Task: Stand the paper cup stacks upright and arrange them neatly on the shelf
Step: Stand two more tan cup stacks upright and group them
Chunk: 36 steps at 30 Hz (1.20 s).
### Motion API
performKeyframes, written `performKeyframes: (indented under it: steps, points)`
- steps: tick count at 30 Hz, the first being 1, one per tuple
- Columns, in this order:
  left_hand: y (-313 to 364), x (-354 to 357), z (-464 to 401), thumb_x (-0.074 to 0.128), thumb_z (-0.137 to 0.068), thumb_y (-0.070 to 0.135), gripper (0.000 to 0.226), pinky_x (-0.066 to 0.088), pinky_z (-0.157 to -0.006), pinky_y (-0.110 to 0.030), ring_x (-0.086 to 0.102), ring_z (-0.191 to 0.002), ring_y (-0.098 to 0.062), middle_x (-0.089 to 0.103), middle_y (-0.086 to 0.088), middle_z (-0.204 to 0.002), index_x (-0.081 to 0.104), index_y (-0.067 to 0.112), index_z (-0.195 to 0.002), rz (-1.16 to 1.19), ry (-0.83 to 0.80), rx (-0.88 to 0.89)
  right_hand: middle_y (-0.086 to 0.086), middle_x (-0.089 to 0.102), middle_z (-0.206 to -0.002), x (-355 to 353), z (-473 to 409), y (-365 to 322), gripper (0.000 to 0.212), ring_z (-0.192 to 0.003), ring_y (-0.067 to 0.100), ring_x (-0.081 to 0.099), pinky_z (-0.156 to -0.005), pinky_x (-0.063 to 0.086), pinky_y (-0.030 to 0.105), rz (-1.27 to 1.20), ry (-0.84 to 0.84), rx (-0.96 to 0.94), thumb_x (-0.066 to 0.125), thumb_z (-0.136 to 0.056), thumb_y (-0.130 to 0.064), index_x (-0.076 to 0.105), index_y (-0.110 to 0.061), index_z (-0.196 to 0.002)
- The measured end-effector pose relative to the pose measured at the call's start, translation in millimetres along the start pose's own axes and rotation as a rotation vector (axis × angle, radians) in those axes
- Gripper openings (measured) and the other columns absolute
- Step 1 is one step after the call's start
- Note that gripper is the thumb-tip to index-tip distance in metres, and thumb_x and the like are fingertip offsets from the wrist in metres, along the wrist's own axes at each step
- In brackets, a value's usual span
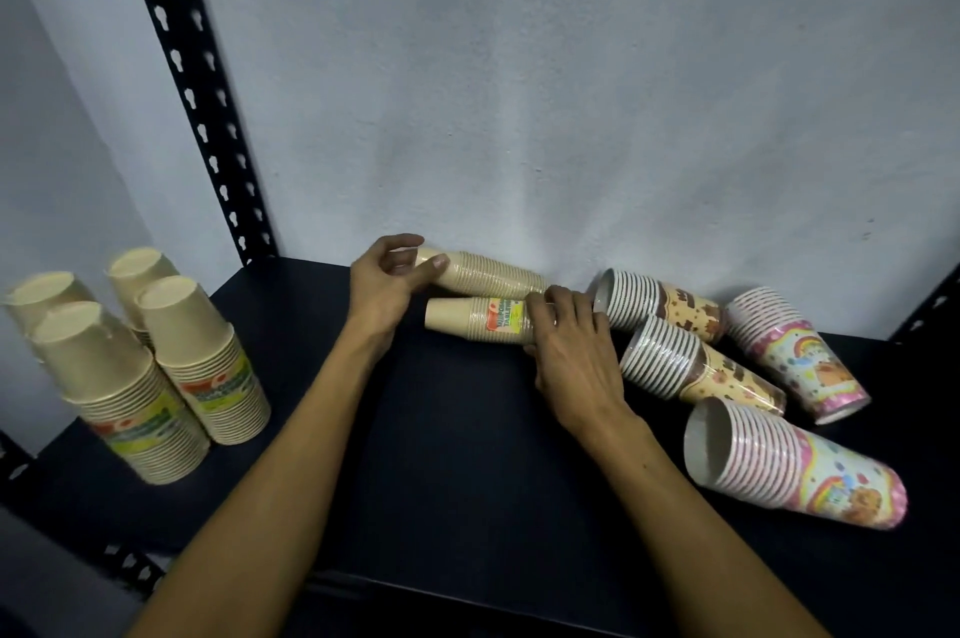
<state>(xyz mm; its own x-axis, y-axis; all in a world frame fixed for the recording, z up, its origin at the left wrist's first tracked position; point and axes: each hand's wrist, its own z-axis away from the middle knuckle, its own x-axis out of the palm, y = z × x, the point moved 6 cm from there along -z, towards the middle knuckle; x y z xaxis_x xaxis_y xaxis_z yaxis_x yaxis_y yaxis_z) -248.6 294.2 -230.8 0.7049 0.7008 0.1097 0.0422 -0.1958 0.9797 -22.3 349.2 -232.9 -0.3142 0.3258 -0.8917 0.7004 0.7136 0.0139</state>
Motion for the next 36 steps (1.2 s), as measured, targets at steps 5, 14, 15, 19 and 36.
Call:
performKeyframes:
  steps: [5,14,15,19,36]
  points:
    - [43.0,-9.3,16.2,0.084,-0.079,0.007,0.042,0.054,-0.084,-0.019,0.067,-0.107,-0.015,0.068,-0.001,-0.110,0.065,0.018,-0.114,-0.006,0.103,0.231,0.010,0.060,-0.124,-1.9,2.9,6.5,0.057,-0.113,0.030,0.054,-0.103,0.041,0.046,-0.139,0.050,0.027,0.077,-0.081,-0.013,0.054,-0.010,-0.133]
    - [72.2,-1.9,35.6,0.076,-0.088,0.010,0.056,0.057,-0.090,-0.036,0.069,-0.104,-0.024,0.065,-0.009,-0.121,0.052,0.023,-0.137,-0.067,-0.002,0.447,0.012,0.060,-0.128,0.7,14.6,13.2,0.046,-0.115,0.028,0.054,-0.100,0.047,0.040,-0.653,0.082,0.214,0.064,-0.097,-0.017,0.050,-0.005,-0.140]
    - [69.6,0.4,34.6,0.077,-0.088,0.009,0.057,0.057,-0.092,-0.037,0.069,-0.106,-0.025,0.065,-0.010,-0.122,0.052,0.022,-0.137,-0.047,-0.031,0.422,0.010,0.061,-0.130,3.8,13.9,15.9,0.047,-0.118,0.025,0.056,-0.099,0.048,0.035,-0.736,0.049,0.261,0.064,-0.098,-0.020,0.048,-0.008,-0.141]
    - [65.6,9.2,39.0,0.078,-0.086,0.017,0.046,0.055,-0.092,-0.029,0.069,-0.108,-0.016,0.067,-0.006,-0.119,0.060,0.011,-0.127,-0.003,-0.044,0.363,0.004,0.063,-0.135,13.6,10.9,22.3,0.055,-0.123,0.019,0.060,-0.102,0.050,0.032,-0.880,-0.032,0.329,0.070,-0.094,-0.027,0.045,-0.015,-0.142]
    - [21.1,10.6,30.5,0.091,-0.070,0.034,0.046,0.058,-0.084,-0.035,0.069,-0.095,-0.017,0.072,-0.001,-0.100,0.064,0.016,-0.102,-0.360,-0.256,0.150,-0.001,0.056,-0.139,16.0,7.3,28.1,0.093,-0.126,0.013,0.057,-0.108,0.049,0.038,-1.036,-0.132,0.306,0.080,-0.084,-0.013,0.022,-0.029,-0.156]
